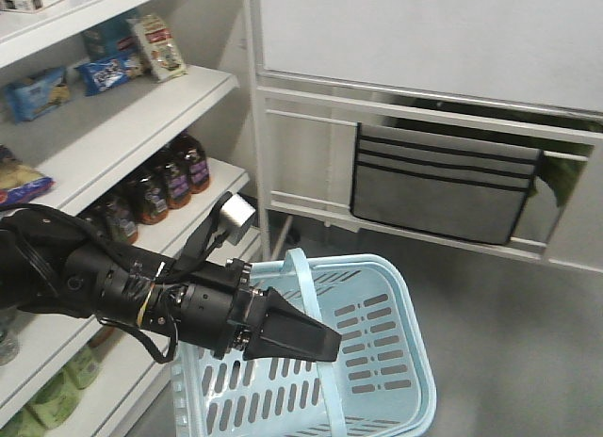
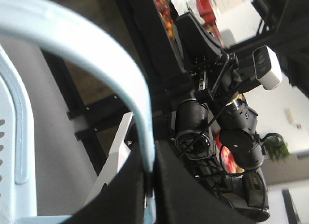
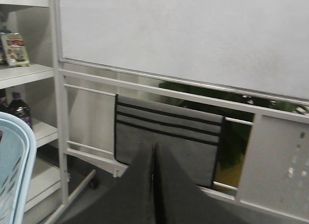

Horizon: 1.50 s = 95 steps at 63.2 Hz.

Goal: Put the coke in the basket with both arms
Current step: 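Drive the base to the shelf with the red Coca-Cola bottle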

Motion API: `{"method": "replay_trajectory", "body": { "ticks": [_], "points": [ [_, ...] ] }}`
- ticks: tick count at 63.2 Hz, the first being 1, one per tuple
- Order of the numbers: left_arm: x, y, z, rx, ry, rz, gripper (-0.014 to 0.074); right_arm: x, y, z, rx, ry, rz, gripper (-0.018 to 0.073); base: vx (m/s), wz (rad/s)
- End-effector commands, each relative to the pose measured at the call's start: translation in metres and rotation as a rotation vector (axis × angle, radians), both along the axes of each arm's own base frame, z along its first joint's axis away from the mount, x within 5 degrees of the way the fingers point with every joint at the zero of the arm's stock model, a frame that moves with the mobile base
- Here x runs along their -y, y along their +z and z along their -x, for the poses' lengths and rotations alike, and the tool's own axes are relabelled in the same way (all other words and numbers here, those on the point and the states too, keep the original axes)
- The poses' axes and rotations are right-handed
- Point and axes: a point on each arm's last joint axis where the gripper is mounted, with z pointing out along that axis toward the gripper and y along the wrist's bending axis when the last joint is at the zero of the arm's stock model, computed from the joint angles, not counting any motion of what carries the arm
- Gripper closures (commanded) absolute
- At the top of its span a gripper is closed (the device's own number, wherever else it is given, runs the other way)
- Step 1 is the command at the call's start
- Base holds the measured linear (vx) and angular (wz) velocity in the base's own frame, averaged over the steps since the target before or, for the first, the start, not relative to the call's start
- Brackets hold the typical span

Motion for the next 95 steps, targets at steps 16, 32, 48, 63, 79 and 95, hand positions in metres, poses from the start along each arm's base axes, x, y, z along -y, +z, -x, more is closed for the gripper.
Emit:
{"method": "replay_trajectory", "body": {
  "ticks": [16, 32, 48, 63, 79, 95],
  "points": [
    [0.0008, 0.0351, 0.0162, -0.011, -0.127, 0.191, 0.0601, -0.0017, 0.0006, 0.0003, 0.058, 0.015, 0.02, 0.0564, 0.15, 0.61],
    [0.0008, 0.0351, 0.0162, -0.011, -0.127, 0.191, 0.0601, -0.0017, 0.0006, 0.0003, 0.058, 0.015, 0.02, 0.0564, 0.14, 0.57],
    [0.0008, 0.0351, 0.0162, -0.011, -0.127, 0.191, 0.0601, -0.0017, 0.0006, 0.0003, 0.058, 0.015, 0.02, 0.0564, 0.13, 0.53],
    [0.0008, 0.0351, 0.0162, -0.011, -0.127, 0.191, 0.0601, -0.0017, 0.0006, 0.0003, 0.058, 0.015, 0.02, 0.0564, 0.12, 0.48],
    [0.0008, 0.0351, 0.0162, -0.011, -0.127, 0.191, 0.0601, -0.0017, 0.0006, 0.0003, 0.058, 0.015, 0.02, 0.0564, 0.11, 0.43],
    [0.0008, 0.0351, 0.0162, -0.011, -0.127, 0.191, 0.0601, -0.0017, 0.0006, 0.0003, 0.058, 0.015, 0.02, 0.0564, 0.1, 0.4]
  ]
}}
